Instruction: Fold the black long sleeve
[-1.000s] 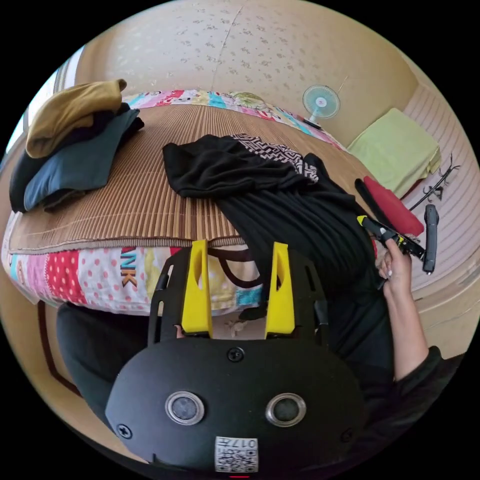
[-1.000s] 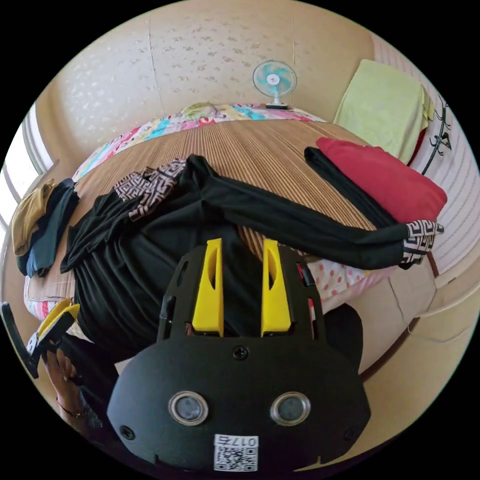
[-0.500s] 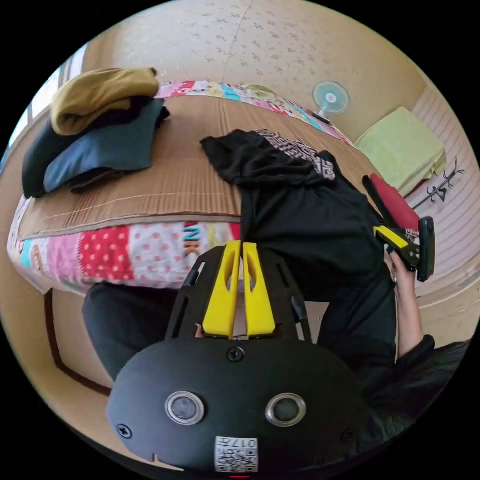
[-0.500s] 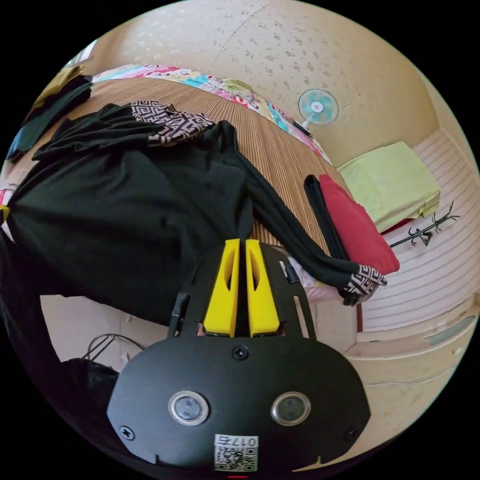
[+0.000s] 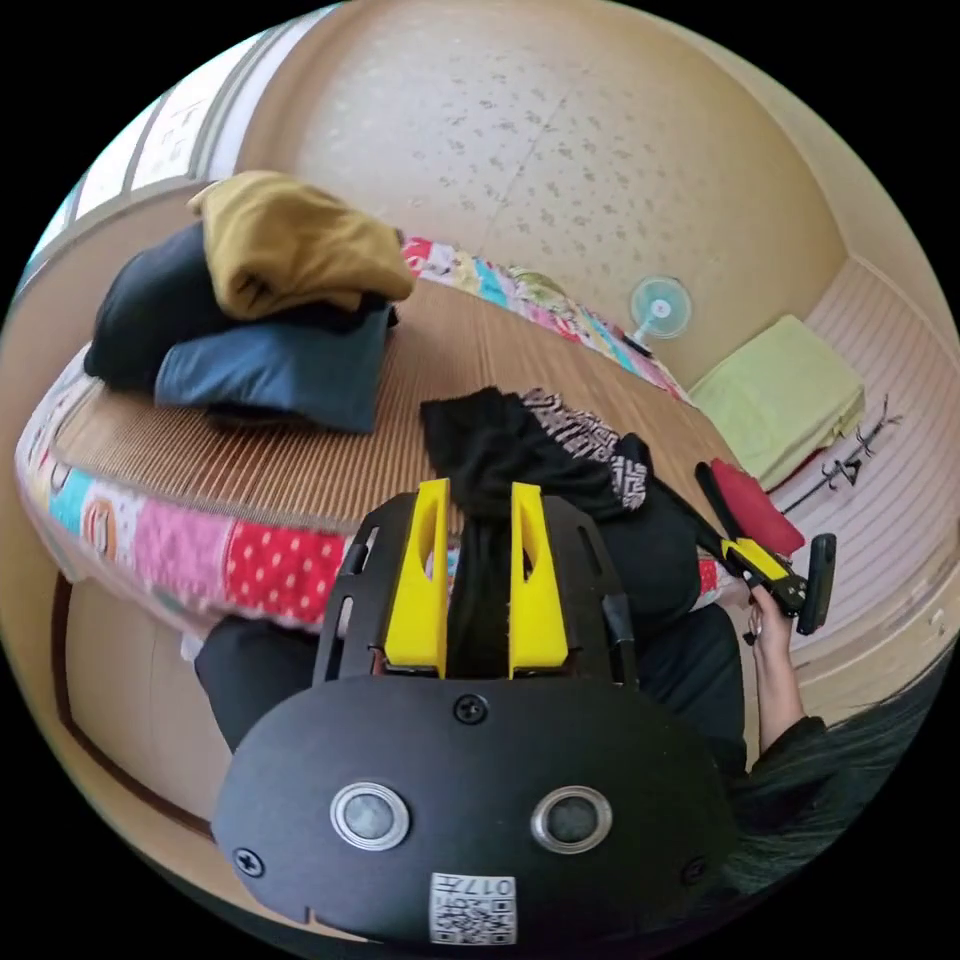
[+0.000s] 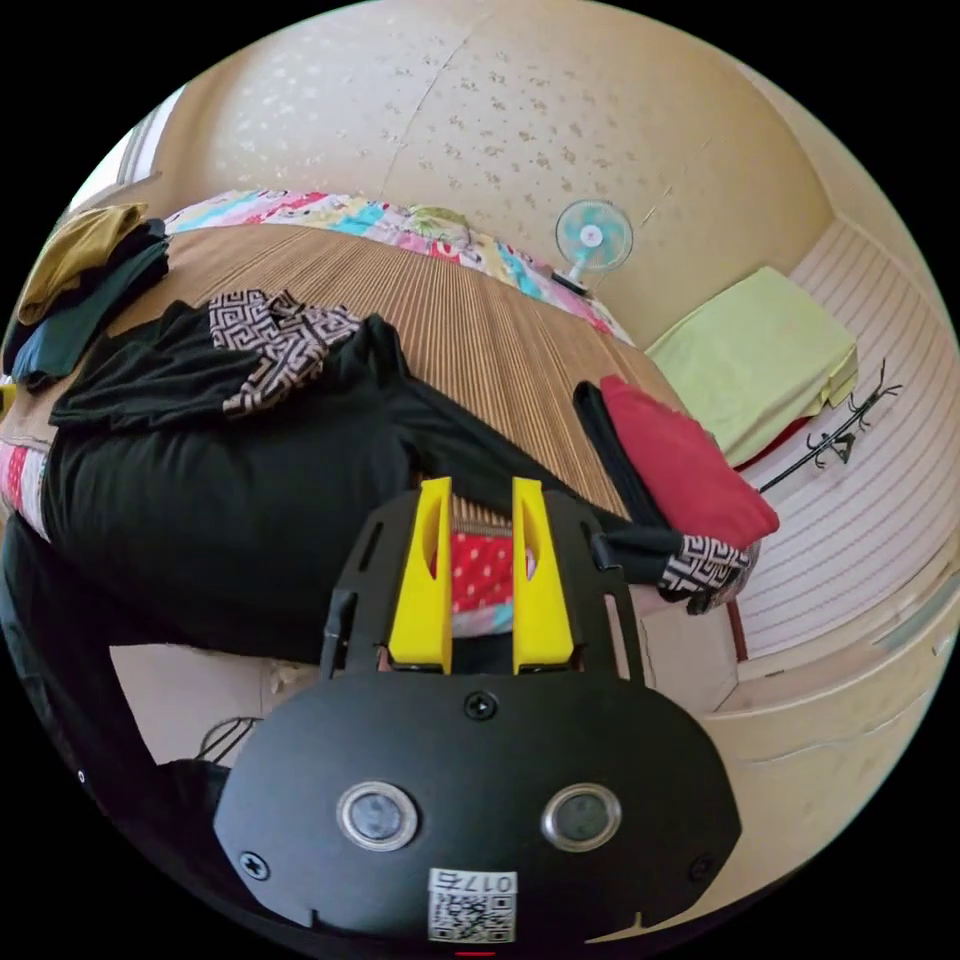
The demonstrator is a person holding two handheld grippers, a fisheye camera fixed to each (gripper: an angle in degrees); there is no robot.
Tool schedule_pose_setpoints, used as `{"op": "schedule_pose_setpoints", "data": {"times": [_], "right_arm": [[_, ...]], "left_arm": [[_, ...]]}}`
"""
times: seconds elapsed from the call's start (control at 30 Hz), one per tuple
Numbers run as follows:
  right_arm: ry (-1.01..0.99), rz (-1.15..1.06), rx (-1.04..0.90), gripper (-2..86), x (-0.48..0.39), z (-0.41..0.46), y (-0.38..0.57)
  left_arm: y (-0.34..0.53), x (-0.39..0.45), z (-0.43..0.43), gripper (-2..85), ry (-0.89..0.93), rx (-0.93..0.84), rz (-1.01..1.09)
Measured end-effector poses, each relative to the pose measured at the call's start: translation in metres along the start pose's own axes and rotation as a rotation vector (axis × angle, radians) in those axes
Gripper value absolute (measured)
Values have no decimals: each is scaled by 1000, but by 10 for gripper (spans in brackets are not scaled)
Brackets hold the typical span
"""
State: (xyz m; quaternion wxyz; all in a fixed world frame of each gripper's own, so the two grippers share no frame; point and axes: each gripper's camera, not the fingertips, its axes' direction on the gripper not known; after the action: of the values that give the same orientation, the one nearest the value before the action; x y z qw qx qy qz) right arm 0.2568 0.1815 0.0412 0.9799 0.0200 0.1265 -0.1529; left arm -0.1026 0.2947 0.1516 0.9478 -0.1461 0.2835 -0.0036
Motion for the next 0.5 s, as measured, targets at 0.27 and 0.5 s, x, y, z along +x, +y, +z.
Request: {"op": "schedule_pose_setpoints", "data": {"times": [0.27,0.5], "right_arm": [[-354,27,-96,113,-33,84,-147],[-288,31,-168,108,-58,163,-171]], "left_arm": [[-137,48,151,8,-42,-143,132],[-153,68,245,-9,-454,-311,271]]}}
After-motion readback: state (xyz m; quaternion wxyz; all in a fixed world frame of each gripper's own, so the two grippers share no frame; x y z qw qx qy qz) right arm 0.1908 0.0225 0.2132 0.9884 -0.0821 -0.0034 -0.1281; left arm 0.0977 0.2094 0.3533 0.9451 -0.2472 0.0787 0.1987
